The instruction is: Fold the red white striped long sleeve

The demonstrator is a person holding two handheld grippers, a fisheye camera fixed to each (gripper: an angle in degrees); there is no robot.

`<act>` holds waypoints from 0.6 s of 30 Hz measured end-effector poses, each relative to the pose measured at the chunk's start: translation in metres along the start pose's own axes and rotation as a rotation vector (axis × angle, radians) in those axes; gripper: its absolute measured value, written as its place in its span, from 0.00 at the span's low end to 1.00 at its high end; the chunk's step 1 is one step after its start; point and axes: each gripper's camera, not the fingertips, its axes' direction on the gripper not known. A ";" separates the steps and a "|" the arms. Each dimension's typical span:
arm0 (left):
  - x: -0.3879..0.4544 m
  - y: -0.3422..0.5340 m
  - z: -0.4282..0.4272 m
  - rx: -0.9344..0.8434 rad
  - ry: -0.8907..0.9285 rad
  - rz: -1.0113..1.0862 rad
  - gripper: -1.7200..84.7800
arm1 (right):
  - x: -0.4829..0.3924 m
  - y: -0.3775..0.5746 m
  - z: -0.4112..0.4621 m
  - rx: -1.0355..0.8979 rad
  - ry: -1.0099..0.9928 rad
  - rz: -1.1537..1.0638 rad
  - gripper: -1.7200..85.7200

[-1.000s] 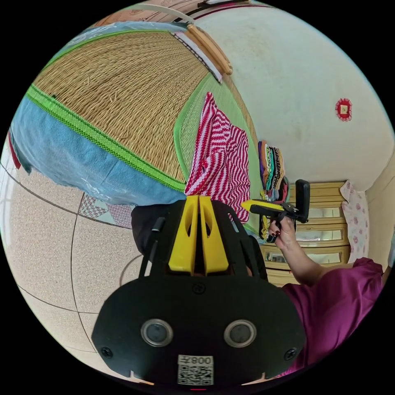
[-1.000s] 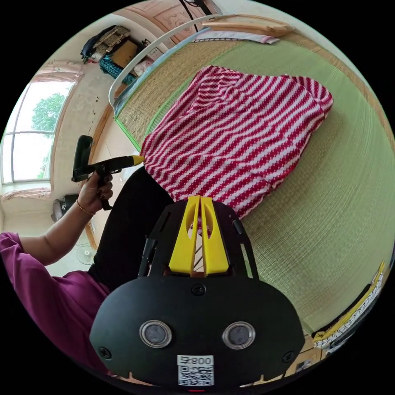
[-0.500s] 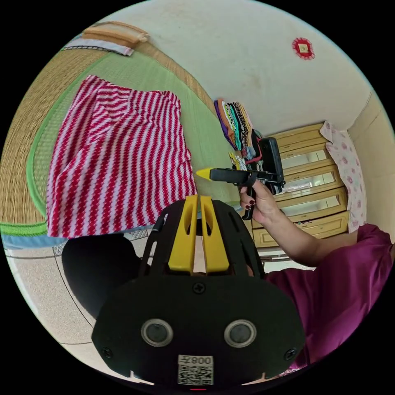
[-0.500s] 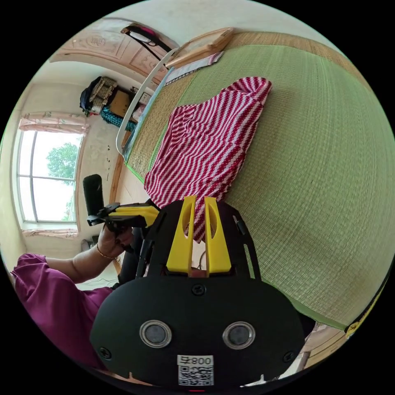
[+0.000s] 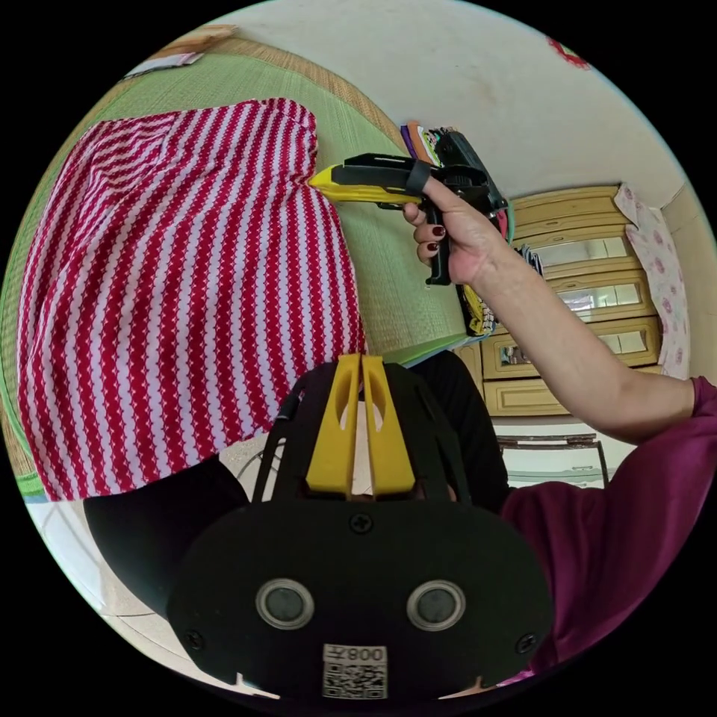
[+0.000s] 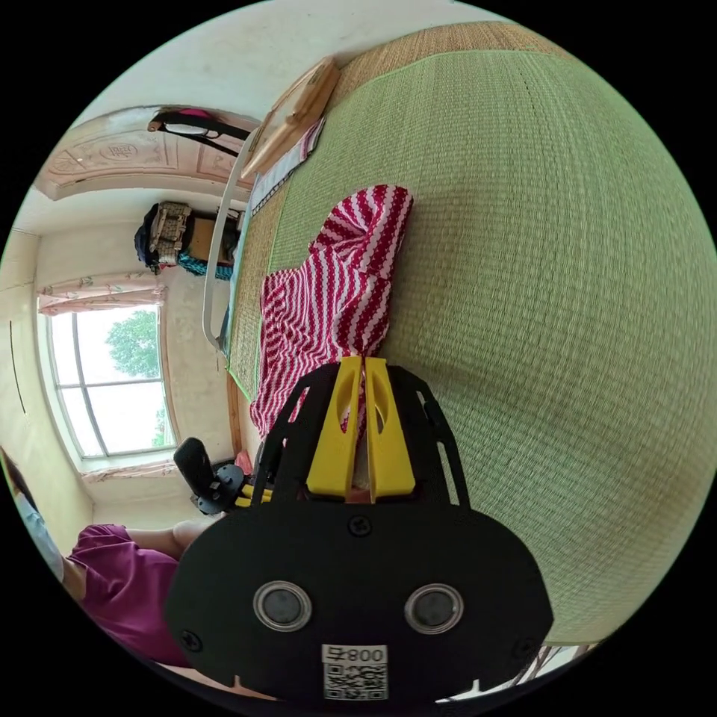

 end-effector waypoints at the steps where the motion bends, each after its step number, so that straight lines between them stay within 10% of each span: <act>1: 0.002 -0.004 0.002 -0.004 -0.007 0.008 0.02 | 0.001 -0.006 0.003 -0.015 0.020 -0.013 0.04; 18: 0.012 -0.041 0.007 0.025 0.029 -0.012 0.02 | 0.026 0.001 0.025 0.074 -0.070 0.008 0.11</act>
